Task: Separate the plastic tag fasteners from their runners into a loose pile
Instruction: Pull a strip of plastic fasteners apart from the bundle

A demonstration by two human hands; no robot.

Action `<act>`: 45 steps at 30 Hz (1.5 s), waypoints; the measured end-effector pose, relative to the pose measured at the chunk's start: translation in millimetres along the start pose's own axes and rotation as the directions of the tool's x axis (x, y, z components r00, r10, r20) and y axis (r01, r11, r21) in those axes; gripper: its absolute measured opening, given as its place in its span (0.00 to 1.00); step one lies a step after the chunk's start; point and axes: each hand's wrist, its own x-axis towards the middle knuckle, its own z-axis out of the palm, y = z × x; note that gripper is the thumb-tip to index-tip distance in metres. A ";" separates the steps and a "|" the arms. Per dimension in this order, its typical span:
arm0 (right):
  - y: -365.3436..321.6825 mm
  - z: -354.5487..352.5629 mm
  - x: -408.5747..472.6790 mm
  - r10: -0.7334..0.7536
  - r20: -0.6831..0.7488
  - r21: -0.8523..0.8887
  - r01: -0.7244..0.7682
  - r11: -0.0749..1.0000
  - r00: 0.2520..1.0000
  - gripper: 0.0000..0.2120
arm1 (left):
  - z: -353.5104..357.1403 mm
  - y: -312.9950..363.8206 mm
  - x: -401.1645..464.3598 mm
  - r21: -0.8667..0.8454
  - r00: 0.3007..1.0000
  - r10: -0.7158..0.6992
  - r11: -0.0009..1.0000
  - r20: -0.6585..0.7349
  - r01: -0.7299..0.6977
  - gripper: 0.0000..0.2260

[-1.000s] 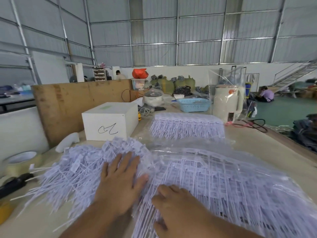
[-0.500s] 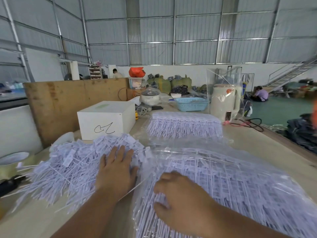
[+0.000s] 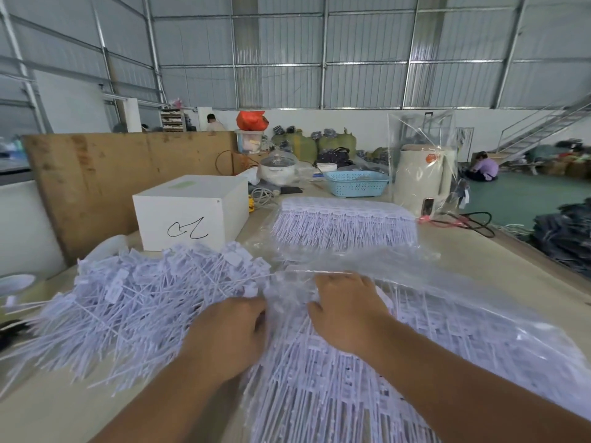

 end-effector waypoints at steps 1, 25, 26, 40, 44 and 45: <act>-1.0 4.0 1.6 -0.001 0.011 -0.004 0.001 1.000 1.000 0.21 | 1.5 -2.8 1.4 0.025 0.999 -0.044 0.999 -0.025 0.044 0.11; 7.6 -9.9 -12.9 -0.195 -0.184 0.169 0.227 0.959 0.963 0.13 | -15.3 15.1 5.9 -0.678 0.903 -0.243 0.732 -0.354 -0.068 0.24; 7.8 -12.5 -13.0 -0.175 -0.196 0.141 0.205 0.969 0.965 0.13 | -20.5 20.8 3.8 -0.724 0.895 -0.246 0.680 -0.373 -0.114 0.24; 28.0 -4.2 20.5 -0.080 -0.093 0.177 0.095 0.980 0.993 0.05 | -8.6 31.1 -6.3 -0.179 0.952 0.215 0.950 -0.217 -0.256 0.06; 28.4 -9.6 6.3 -0.139 -0.190 0.245 0.184 0.952 0.972 0.09 | -4.4 31.4 -3.3 -0.219 0.965 0.115 0.961 -0.236 -0.168 0.23; 27.5 -12.1 1.1 -0.170 -0.199 0.249 0.218 0.944 0.965 0.10 | -4.7 32.5 -3.8 -0.225 0.966 0.094 0.963 -0.240 -0.150 0.25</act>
